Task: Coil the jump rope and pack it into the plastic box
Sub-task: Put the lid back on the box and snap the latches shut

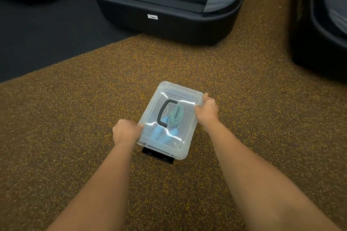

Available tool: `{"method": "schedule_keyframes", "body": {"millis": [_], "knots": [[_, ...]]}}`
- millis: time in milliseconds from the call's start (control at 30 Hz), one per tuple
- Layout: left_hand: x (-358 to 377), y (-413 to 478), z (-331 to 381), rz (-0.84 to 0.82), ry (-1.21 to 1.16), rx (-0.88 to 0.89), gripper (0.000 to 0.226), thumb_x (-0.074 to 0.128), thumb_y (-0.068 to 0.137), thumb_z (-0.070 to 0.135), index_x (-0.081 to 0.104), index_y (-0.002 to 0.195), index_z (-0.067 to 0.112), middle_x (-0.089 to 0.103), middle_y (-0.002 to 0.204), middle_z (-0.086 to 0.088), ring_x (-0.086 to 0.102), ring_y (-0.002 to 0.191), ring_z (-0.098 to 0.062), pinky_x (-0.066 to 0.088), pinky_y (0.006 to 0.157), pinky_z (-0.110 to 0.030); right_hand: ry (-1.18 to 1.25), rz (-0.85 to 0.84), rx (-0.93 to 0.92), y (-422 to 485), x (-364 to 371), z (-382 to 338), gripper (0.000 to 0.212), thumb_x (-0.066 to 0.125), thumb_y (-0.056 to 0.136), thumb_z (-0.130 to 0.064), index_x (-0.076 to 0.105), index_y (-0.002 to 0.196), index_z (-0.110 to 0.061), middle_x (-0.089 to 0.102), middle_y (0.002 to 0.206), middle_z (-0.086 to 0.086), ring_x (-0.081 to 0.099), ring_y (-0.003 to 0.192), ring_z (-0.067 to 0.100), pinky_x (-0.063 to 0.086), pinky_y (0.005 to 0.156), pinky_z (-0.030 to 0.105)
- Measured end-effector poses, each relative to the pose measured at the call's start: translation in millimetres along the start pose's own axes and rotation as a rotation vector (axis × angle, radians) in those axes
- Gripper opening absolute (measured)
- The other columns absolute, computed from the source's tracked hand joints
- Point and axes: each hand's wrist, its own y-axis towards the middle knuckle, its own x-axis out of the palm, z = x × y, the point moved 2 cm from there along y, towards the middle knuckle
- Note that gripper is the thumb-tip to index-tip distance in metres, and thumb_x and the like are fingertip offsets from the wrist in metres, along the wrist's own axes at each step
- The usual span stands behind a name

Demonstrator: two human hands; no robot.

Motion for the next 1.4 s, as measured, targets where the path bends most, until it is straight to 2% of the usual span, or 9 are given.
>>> {"method": "schedule_keyframes", "body": {"millis": [133,433,533,633,767,900,1000,1233,1400], "knots": [[-3,1,0,-0.005,0.015,-0.024,0.014,0.071,0.077,0.020,0.065,0.067,0.013,0.068,0.081,-0.015,0.066,0.069,-0.030,0.059,0.068,-0.041,-0.009,-0.009,-0.002,0,3,0,0.063,0.051,0.092,-0.010,0.023,0.148,-0.017,0.037,0.148,0.005,0.040,0.130,0.029,0.045,0.102,0.047],[-2,5,-1,-0.053,0.010,-0.051,0.016,0.073,0.074,0.020,0.067,0.080,0.006,0.067,0.083,-0.015,0.067,0.067,-0.031,0.060,0.066,-0.045,-0.013,0.021,0.004,0,2,-4,0.058,0.049,0.091,-0.006,0.030,0.145,-0.015,0.044,0.139,0.009,0.042,0.126,0.032,0.045,0.100,0.049],[-3,4,0,-0.068,-0.006,-0.056,0.018,0.074,0.074,0.020,0.067,0.082,0.005,0.066,0.085,-0.016,0.066,0.068,-0.031,0.060,0.066,-0.046,0.001,0.040,-0.017,1,2,-4,0.036,0.050,0.086,-0.002,0.053,0.119,-0.016,0.055,0.119,0.014,0.053,0.111,0.033,0.051,0.091,0.047],[-4,5,0,-0.080,-0.002,-0.057,0.016,0.073,0.077,0.017,0.066,0.082,0.003,0.064,0.084,-0.017,0.066,0.064,-0.031,0.060,0.064,-0.046,0.038,0.056,-0.021,2,0,-4,0.026,0.053,0.082,-0.001,0.058,0.103,-0.014,0.060,0.108,0.013,0.057,0.102,0.033,0.054,0.085,0.045],[-2,9,-2,-0.076,0.003,-0.054,0.014,0.071,0.079,0.014,0.065,0.086,0.003,0.066,0.086,-0.018,0.067,0.059,-0.031,0.060,0.057,-0.046,0.103,0.069,0.004,-1,-5,-6,0.030,0.053,0.084,-0.002,0.056,0.112,-0.012,0.062,0.108,0.014,0.059,0.099,0.031,0.054,0.083,0.041],[0,11,-3,-0.052,0.013,-0.014,0.003,0.069,0.078,0.013,0.067,0.079,0.013,0.067,0.089,-0.017,0.067,0.066,-0.033,0.060,0.062,-0.046,0.144,0.054,0.025,-4,-5,-6,0.032,0.052,0.088,-0.005,0.052,0.118,-0.015,0.061,0.111,0.013,0.059,0.097,0.029,0.052,0.077,0.036],[-1,11,-3,-0.056,0.021,0.023,0.009,0.069,0.079,0.012,0.071,0.088,0.011,0.067,0.090,-0.017,0.067,0.069,-0.033,0.060,0.066,-0.045,0.164,0.048,0.025,-6,-7,-5,0.027,0.054,0.087,-0.005,0.053,0.113,-0.014,0.062,0.109,0.013,0.060,0.095,0.028,0.052,0.076,0.036],[1,13,-5,-0.085,0.113,0.001,0.008,0.065,0.083,0.008,0.064,0.077,0.012,0.065,0.089,-0.018,0.067,0.057,-0.033,0.059,0.050,-0.044,0.157,0.026,0.014,-8,-9,-6,0.032,0.057,0.086,-0.005,0.055,0.117,-0.014,0.064,0.112,0.010,0.060,0.100,0.025,0.050,0.080,0.031],[5,12,-6,-0.076,0.105,-0.014,0.017,0.061,0.086,0.004,0.070,0.099,0.010,0.066,0.088,-0.017,0.066,0.053,-0.030,0.057,0.045,-0.035,0.174,0.009,0.049,-8,-10,-6,0.036,0.057,0.088,-0.006,0.052,0.123,-0.016,0.063,0.111,0.012,0.060,0.098,0.025,0.050,0.077,0.032]]}}
